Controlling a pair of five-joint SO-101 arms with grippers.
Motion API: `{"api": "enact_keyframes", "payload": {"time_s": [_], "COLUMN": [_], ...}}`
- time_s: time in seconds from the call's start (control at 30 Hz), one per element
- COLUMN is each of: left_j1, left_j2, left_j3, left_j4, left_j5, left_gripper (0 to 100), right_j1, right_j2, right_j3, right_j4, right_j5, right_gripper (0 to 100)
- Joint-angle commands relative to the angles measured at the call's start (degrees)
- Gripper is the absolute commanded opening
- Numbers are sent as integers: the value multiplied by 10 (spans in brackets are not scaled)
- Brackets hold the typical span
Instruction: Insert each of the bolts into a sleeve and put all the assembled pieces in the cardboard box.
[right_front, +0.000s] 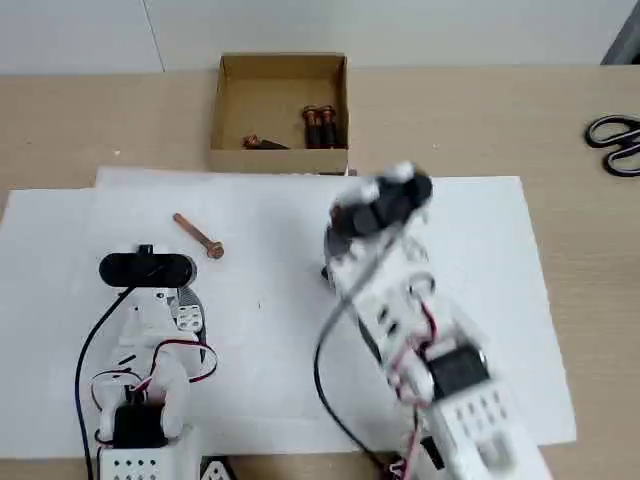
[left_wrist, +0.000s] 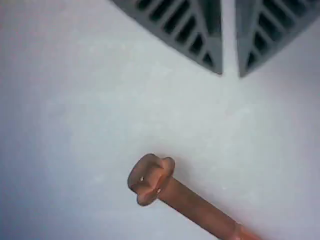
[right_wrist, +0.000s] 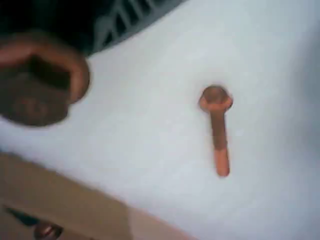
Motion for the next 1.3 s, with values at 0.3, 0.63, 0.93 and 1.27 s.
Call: {"api": "enact_keyframes", "payload": {"time_s": [0.3, 0.63, 0.93, 1.27], "left_j1": [0, 0, 0, 0], "left_j2": [-4, -4, -4, -4], "left_j3": [-2, -2, -2, -2], "left_j4": [-17, -17, -17, -17], "left_j5": [-1, -1, -1, -1], "left_gripper": [5, 5, 5, 5], "right_j1": [30, 37, 58, 58], "right_j2": [504, 802, 1004, 1059], "right_j3": [-452, -698, -890, -964], "right_j4": [-91, -189, -225, -137], "right_j5": [-5, -5, -4, -5], "right_gripper": [3, 3, 8, 225]}}
